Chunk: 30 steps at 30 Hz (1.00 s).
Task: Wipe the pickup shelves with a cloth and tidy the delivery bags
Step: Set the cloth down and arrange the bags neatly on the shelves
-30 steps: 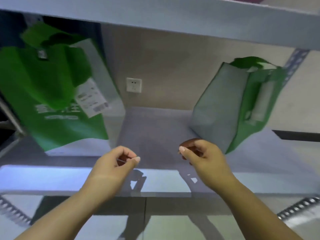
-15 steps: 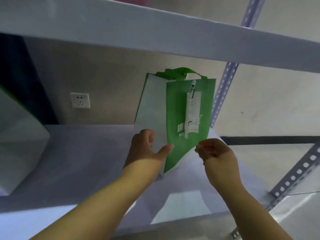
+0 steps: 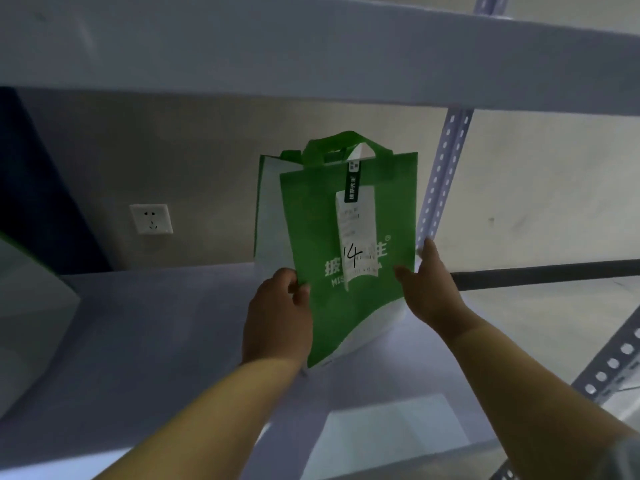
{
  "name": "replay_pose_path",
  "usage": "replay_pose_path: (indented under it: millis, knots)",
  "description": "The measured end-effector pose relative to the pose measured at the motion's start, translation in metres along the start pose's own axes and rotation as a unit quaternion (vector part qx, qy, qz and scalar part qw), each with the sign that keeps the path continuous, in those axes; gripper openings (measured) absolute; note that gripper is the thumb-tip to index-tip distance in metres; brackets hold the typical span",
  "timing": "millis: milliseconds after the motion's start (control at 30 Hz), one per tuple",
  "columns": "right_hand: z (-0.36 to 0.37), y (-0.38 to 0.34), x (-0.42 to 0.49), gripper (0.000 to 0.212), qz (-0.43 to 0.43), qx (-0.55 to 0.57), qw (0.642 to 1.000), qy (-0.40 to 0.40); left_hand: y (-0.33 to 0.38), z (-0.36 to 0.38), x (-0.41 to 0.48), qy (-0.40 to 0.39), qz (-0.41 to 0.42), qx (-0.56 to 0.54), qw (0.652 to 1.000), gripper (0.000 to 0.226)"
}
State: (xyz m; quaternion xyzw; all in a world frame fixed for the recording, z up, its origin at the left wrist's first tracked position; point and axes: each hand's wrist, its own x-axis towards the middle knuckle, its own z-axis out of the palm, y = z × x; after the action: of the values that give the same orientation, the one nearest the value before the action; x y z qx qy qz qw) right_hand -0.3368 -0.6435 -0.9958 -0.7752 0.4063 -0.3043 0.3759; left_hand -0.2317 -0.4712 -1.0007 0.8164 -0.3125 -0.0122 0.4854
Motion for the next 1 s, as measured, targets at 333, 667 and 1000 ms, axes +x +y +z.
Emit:
replay_pose_path:
  millis: [333,667,1000]
  knots:
    - [0.028,-0.002,-0.055,0.014,-0.041,0.08,0.995,0.038,-0.041,-0.056,-0.006,0.035,-0.052,-0.098,0.993,0.017]
    - [0.083,-0.042,-0.134,0.028,0.015,0.219,0.975,0.018,-0.092,-0.13,-0.037,0.082,-0.047,-0.164,0.982,0.03]
    - [0.132,-0.084,-0.161,0.026,-0.014,0.199,0.98,-0.013,-0.137,-0.179,-0.056,0.042,-0.046,-0.182,0.981,0.03]
